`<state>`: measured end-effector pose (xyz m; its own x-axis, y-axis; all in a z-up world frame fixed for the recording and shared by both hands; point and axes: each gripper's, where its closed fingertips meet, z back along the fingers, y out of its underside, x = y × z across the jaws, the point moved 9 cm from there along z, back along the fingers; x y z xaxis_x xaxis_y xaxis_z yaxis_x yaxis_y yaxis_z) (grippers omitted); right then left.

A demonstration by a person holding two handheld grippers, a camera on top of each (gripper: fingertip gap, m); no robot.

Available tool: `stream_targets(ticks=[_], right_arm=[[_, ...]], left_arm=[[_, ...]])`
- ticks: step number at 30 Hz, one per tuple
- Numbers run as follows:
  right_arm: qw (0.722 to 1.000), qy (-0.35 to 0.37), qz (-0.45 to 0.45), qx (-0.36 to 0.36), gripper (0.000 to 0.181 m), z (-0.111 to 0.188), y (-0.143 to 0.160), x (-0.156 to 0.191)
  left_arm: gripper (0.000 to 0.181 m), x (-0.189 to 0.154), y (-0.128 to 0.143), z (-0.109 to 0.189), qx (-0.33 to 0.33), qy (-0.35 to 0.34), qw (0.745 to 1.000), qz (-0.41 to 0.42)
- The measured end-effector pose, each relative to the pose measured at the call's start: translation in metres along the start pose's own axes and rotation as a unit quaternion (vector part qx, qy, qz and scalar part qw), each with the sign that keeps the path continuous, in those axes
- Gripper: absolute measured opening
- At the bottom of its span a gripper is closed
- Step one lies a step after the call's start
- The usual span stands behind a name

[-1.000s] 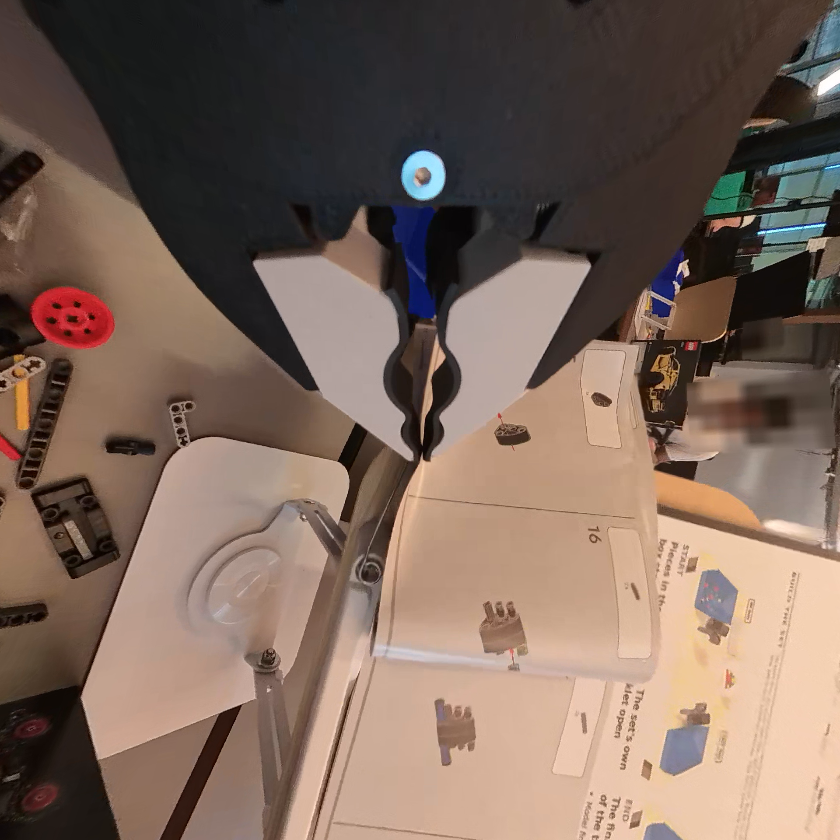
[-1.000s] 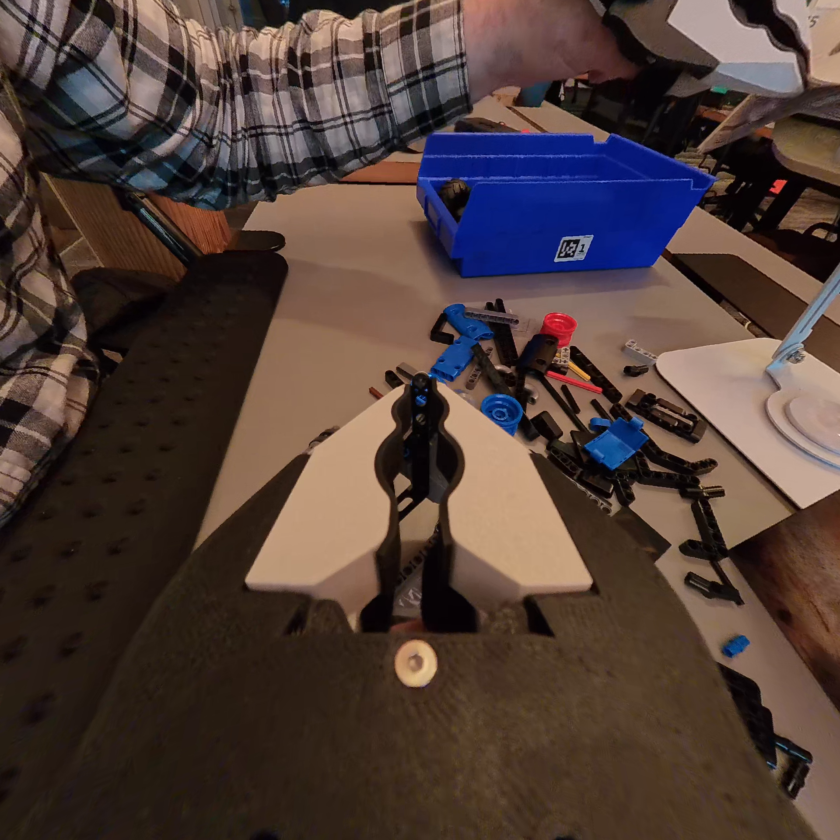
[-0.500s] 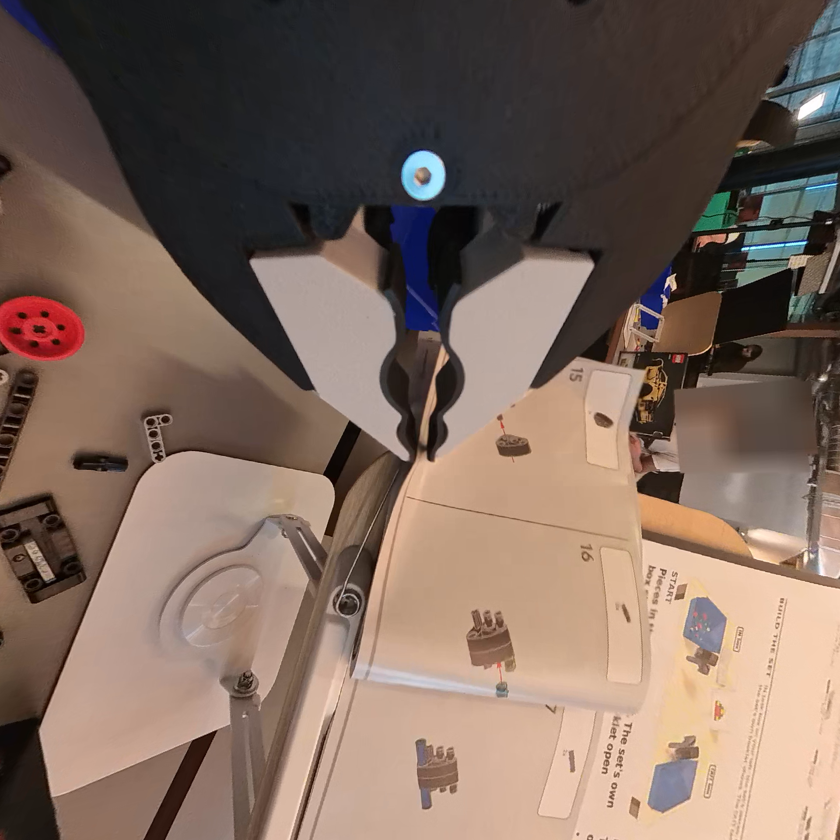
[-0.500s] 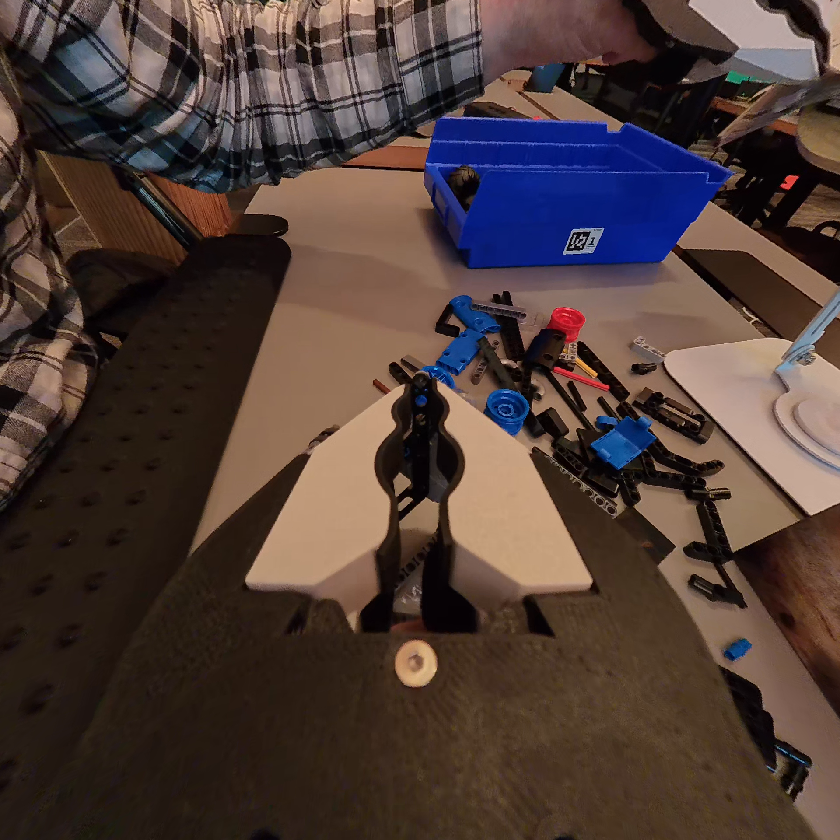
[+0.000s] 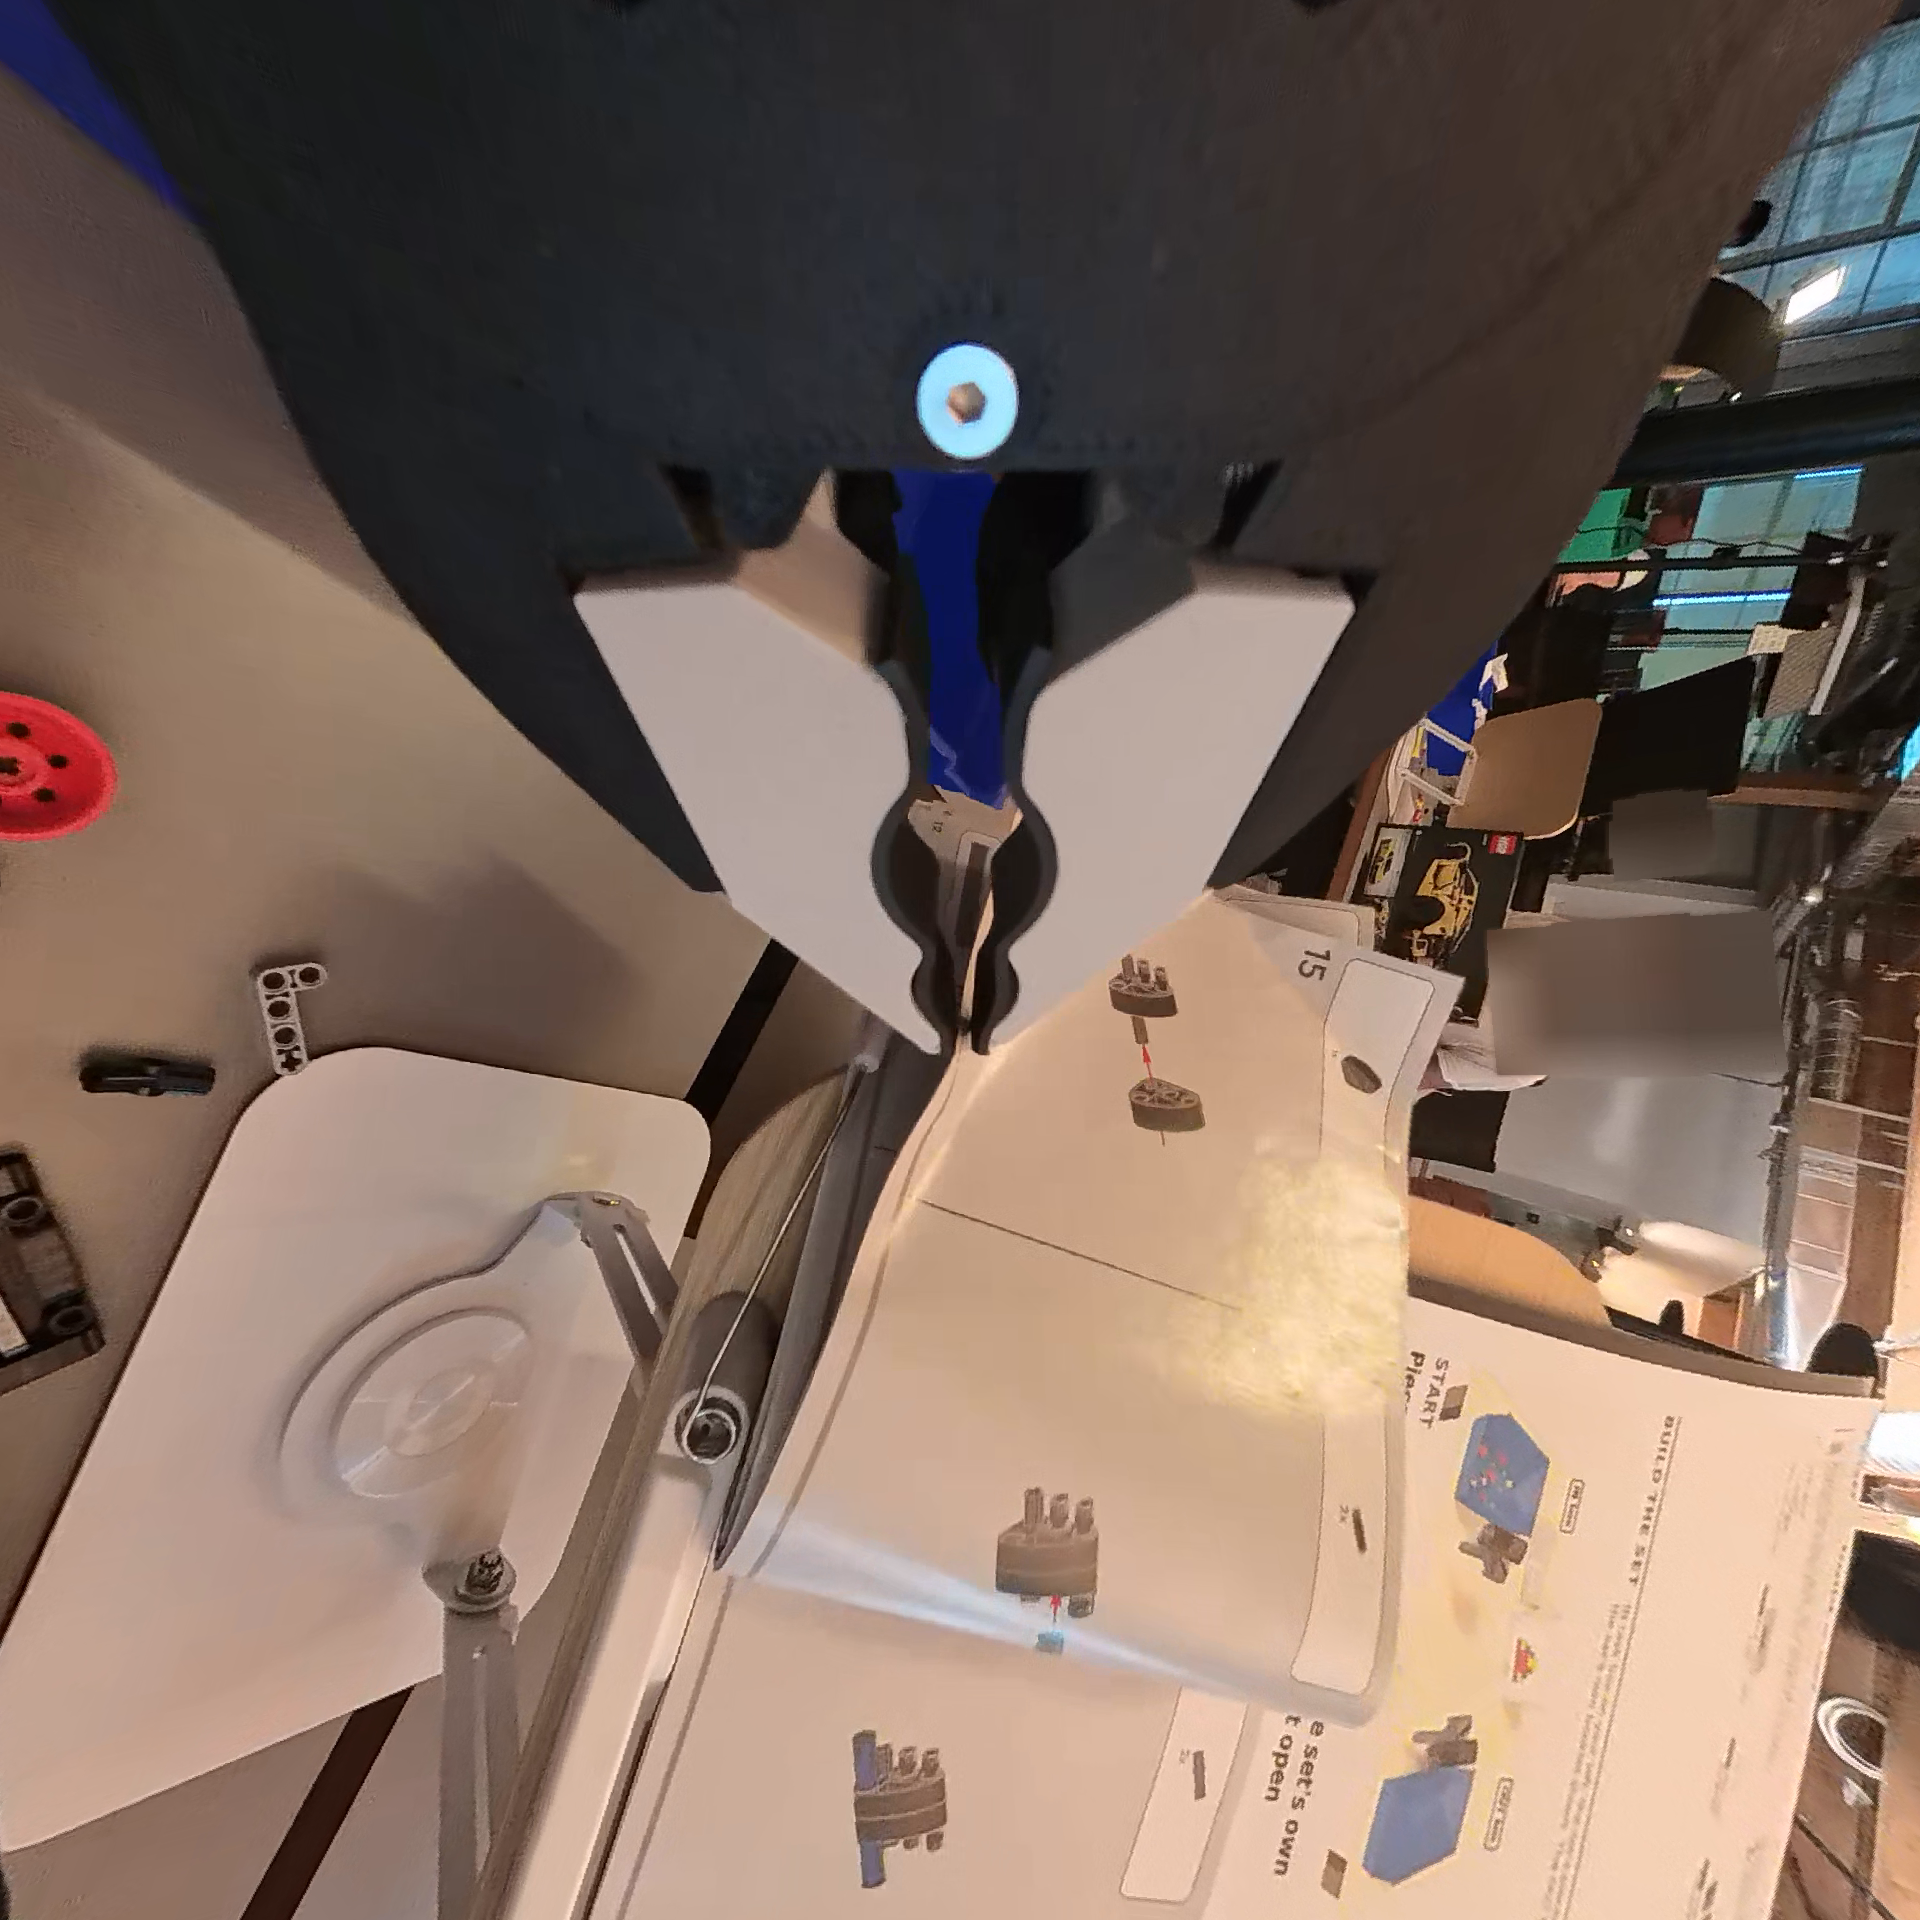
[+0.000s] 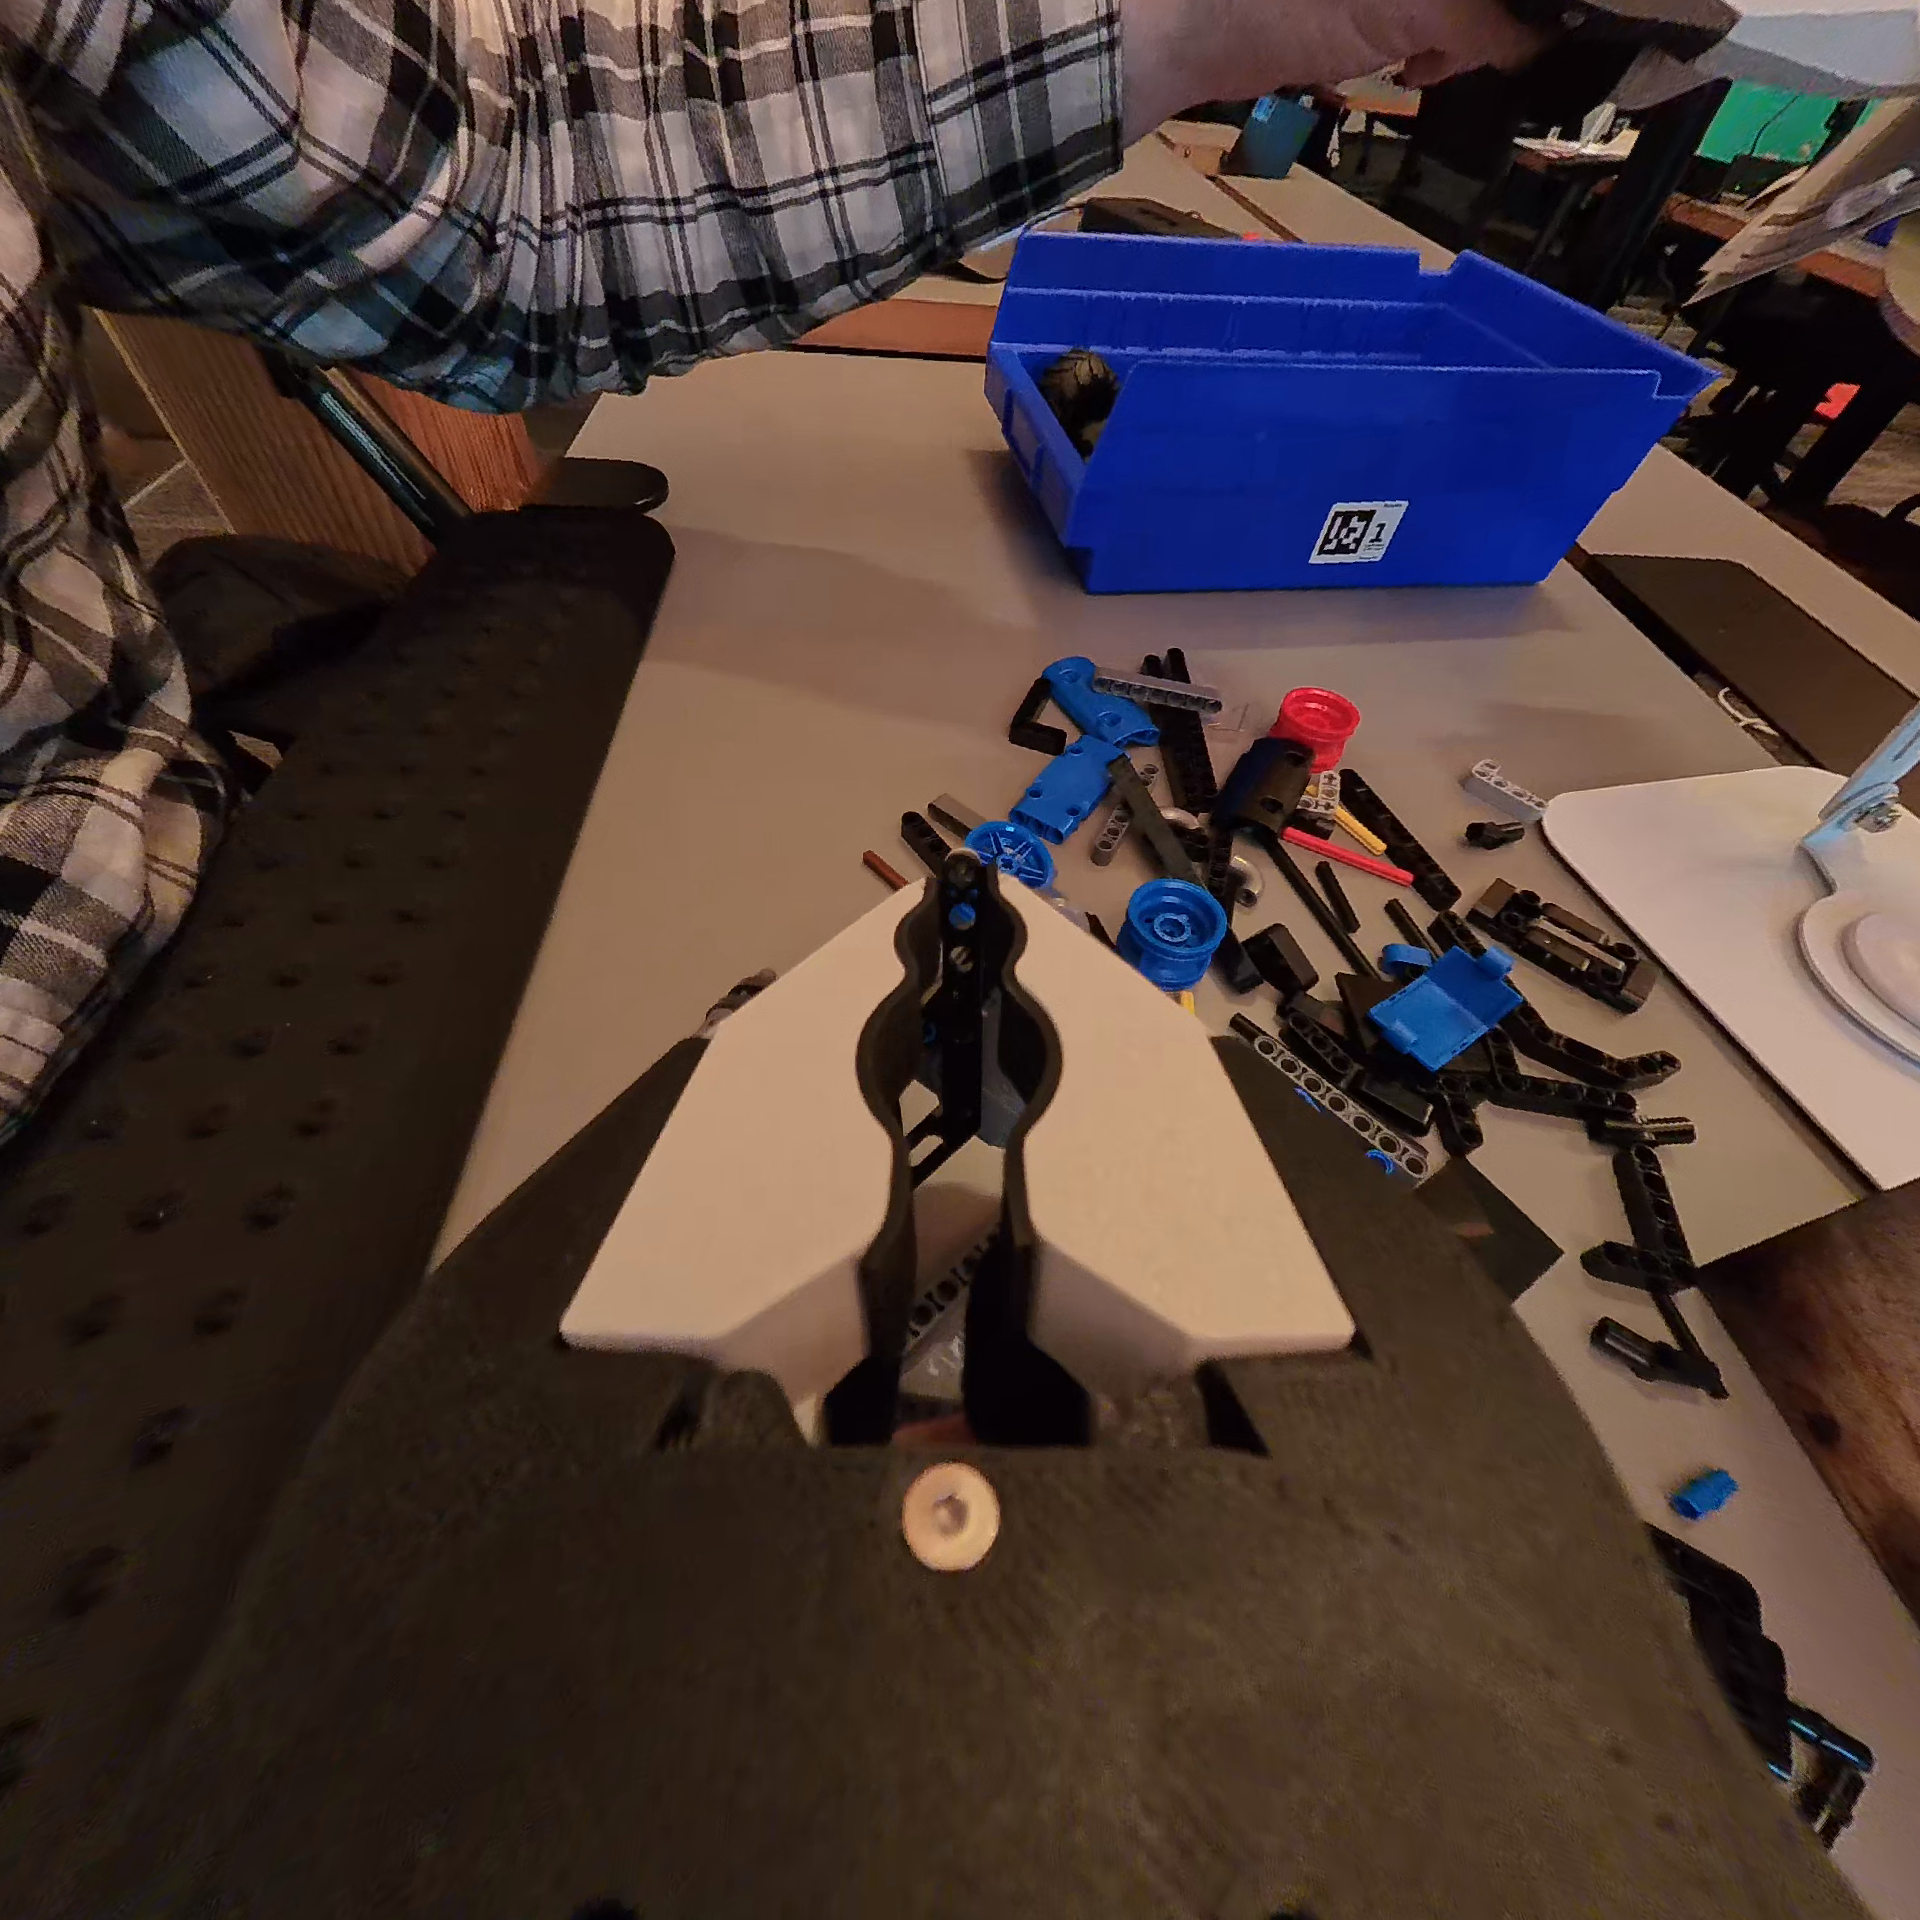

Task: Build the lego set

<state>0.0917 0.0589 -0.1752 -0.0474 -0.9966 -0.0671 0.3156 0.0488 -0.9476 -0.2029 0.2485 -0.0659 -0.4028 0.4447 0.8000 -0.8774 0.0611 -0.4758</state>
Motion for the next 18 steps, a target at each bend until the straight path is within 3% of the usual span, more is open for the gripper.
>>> stream_targets(ticks=[18], right_arm=[[1.0,0.004,0.005,-0.006,0.005,0.0008,-0.0016,-0.0007]], left_arm=[[0.011,-0.0022,0.0059,0.0082,0.009,-0.009,1.0,0.008]])
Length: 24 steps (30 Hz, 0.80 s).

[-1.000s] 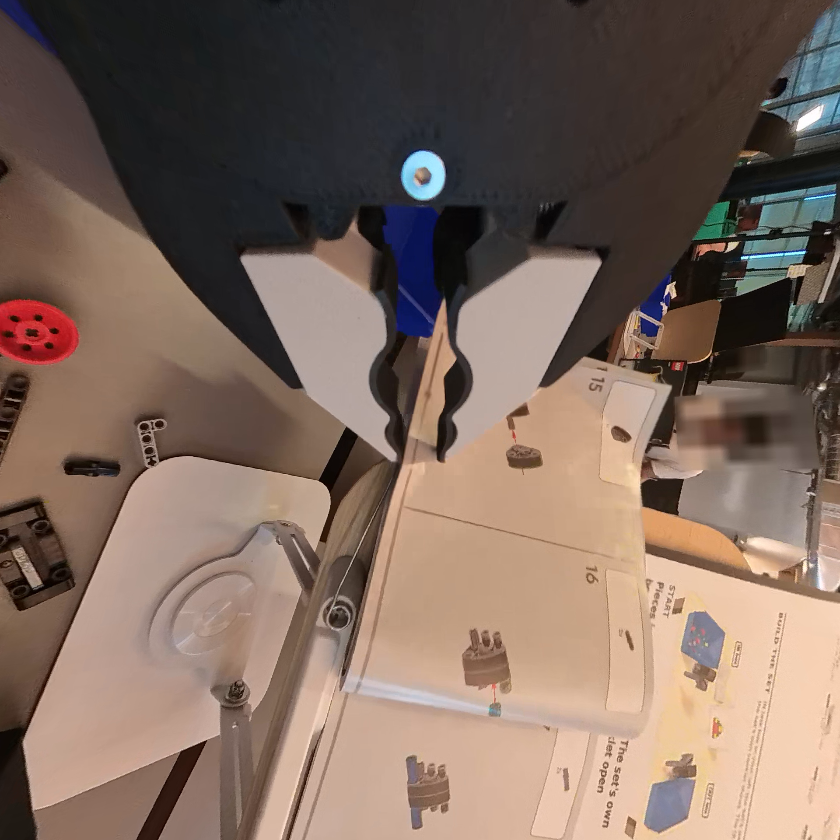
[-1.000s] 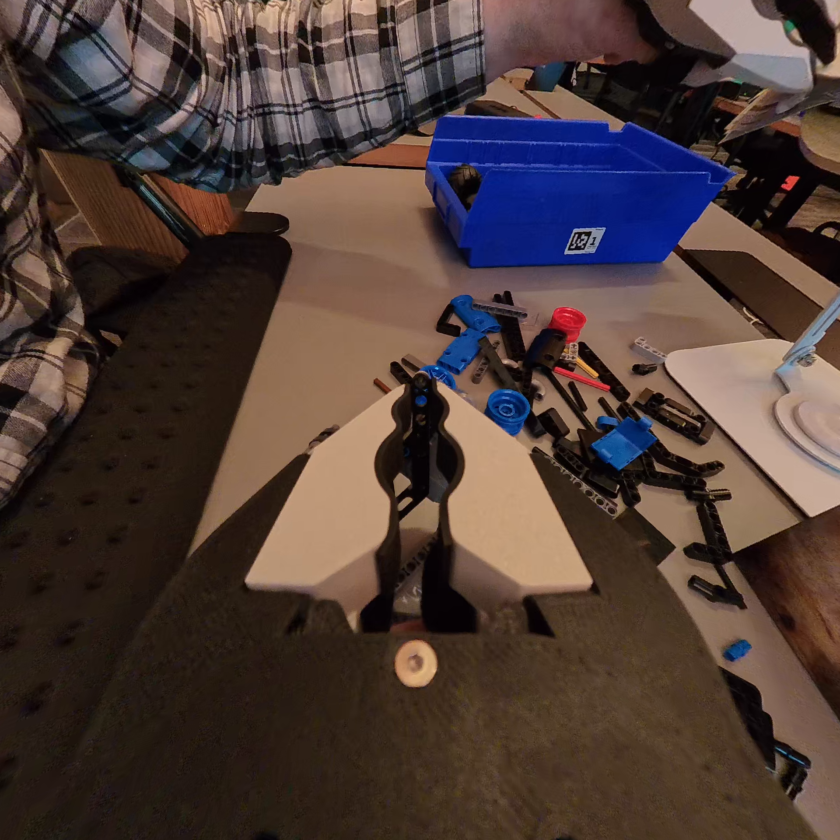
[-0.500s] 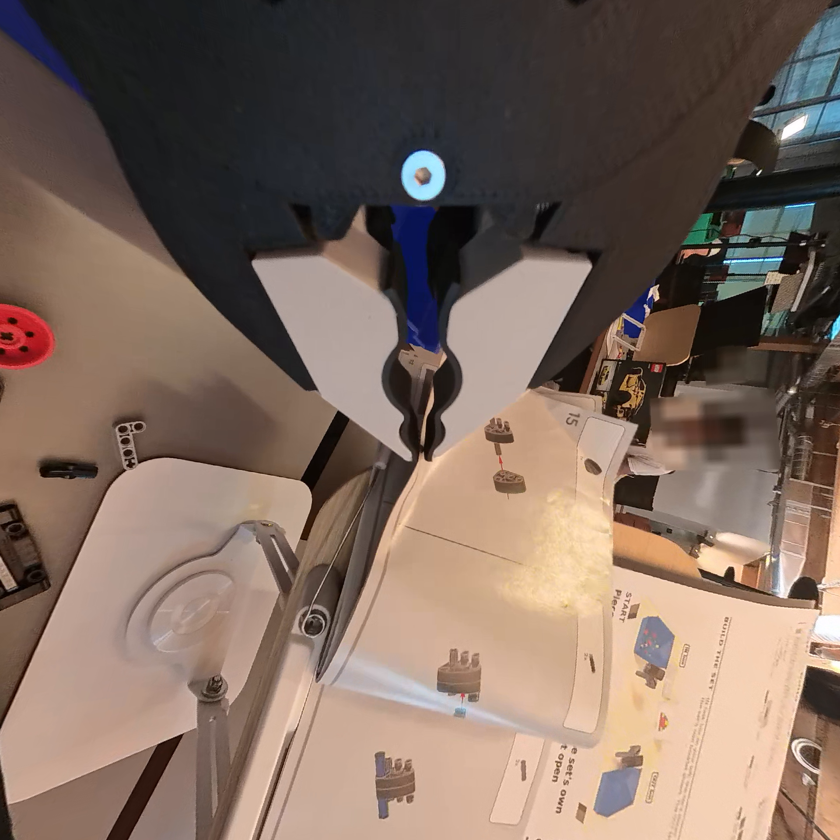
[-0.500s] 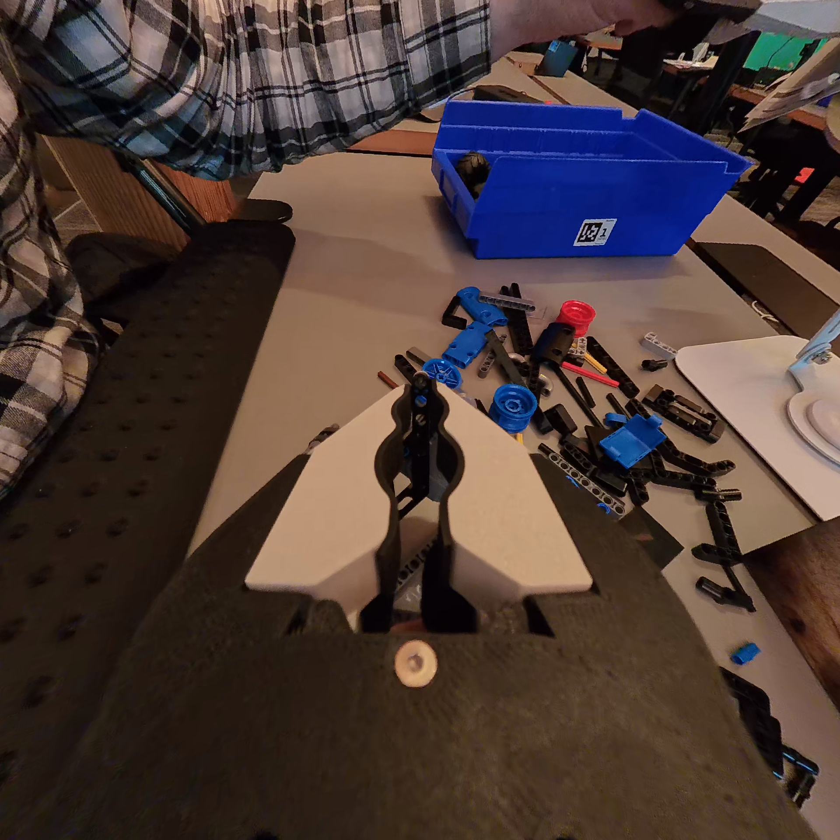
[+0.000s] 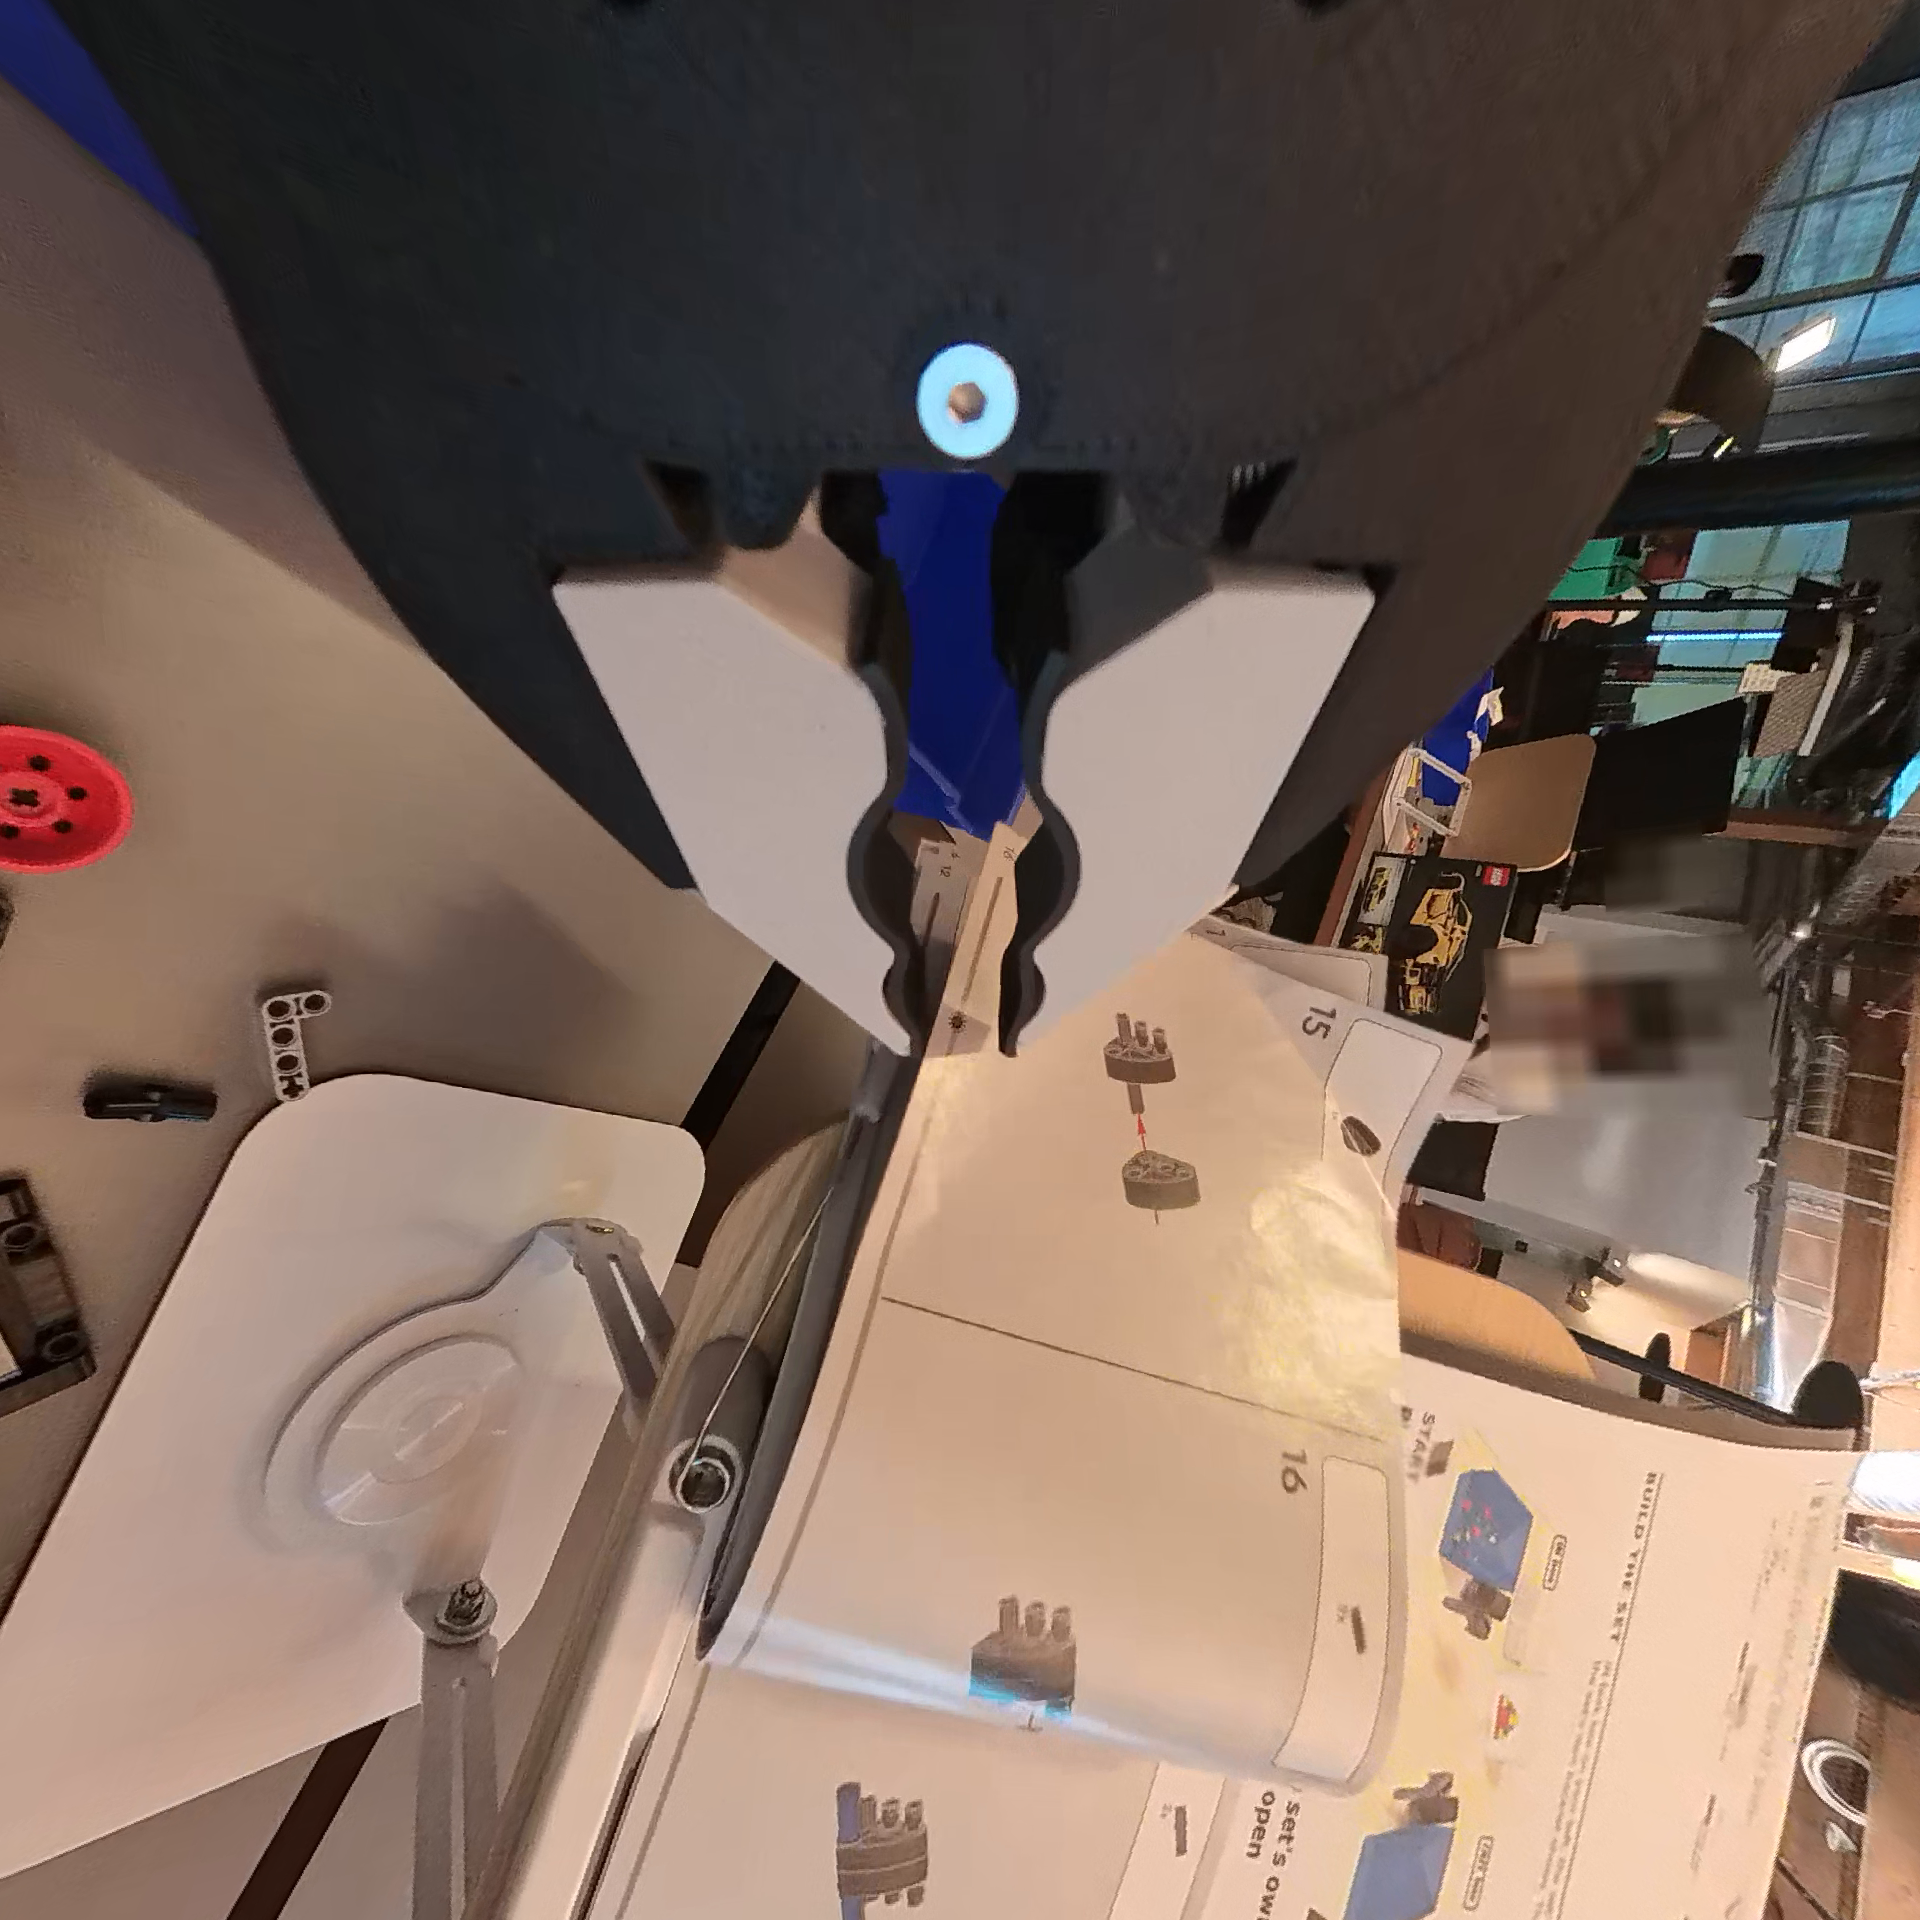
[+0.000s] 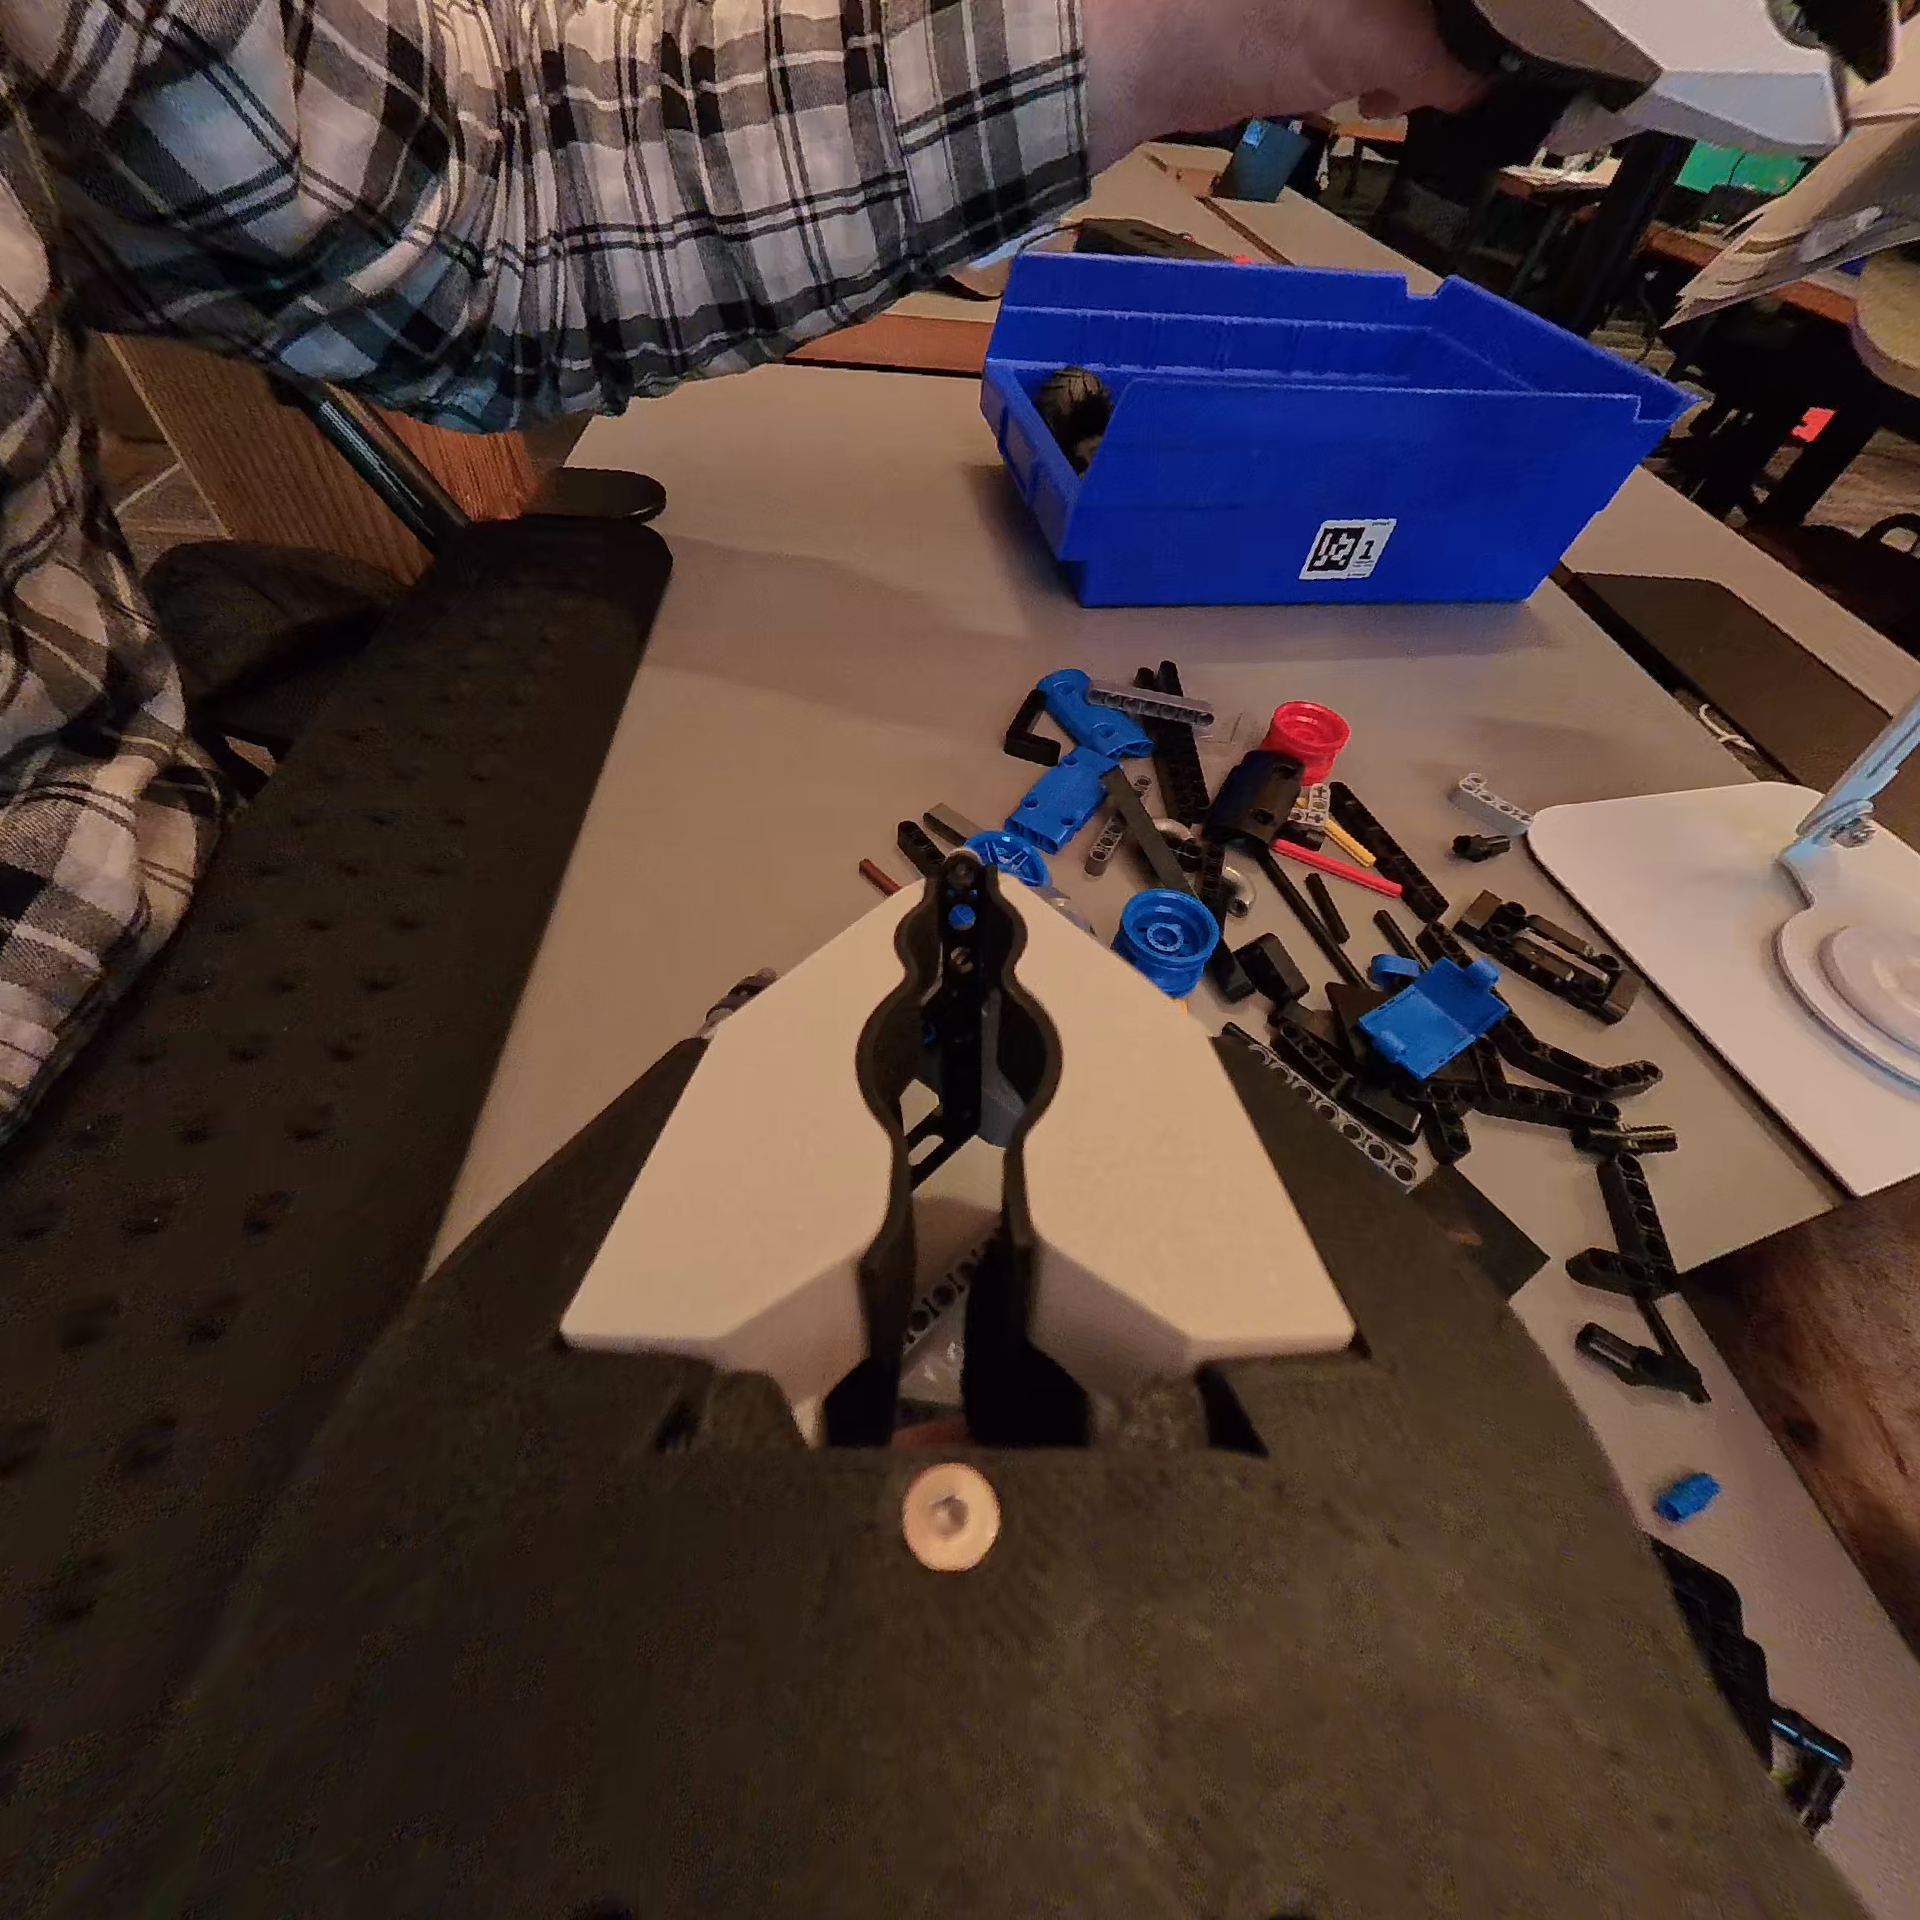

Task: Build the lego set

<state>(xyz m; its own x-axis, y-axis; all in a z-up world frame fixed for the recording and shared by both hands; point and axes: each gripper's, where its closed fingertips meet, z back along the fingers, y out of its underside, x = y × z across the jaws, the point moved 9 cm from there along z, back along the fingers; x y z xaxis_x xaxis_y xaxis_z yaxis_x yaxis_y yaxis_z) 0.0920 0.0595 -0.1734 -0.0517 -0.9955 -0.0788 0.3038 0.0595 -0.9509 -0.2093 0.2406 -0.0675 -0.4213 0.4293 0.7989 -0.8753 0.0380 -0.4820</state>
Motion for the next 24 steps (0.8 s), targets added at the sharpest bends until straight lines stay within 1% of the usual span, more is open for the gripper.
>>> stream_targets(ticks=[10,13,16,18,21,24], right_arm=[[1.0,0.005,0.001,-0.015,0.005,0.002,-0.003,-0.001],[1.0,0.008,0.0,-0.021,0.005,0.003,-0.004,-0.002],[1.0,0.01,0.0,-0.023,0.005,0.004,-0.004,-0.003],[1.0,0.009,0.001,-0.023,0.005,0.004,-0.004,-0.003],[1.0,0.009,0.004,-0.023,0.005,0.004,-0.005,-0.002],[1.0,0.011,0.006,-0.026,0.005,0.005,-0.007,-0.002]], left_arm=[[0.019,-0.004,0.002,0.013,0.0,-0.009,1.0,0.012],[0.018,-0.007,-0.01,0.031,-0.044,-0.017,0.999,0.02],[0.021,-0.012,-0.025,0.049,-0.057,-0.026,0.998,0.018],[0.023,-0.017,-0.03,0.057,-0.06,-0.022,0.998,0.021],[0.027,-0.02,-0.029,0.058,-0.05,-0.017,0.998,0.026],[0.028,-0.02,-0.024,0.052,-0.036,-0.012,0.999,0.035]])
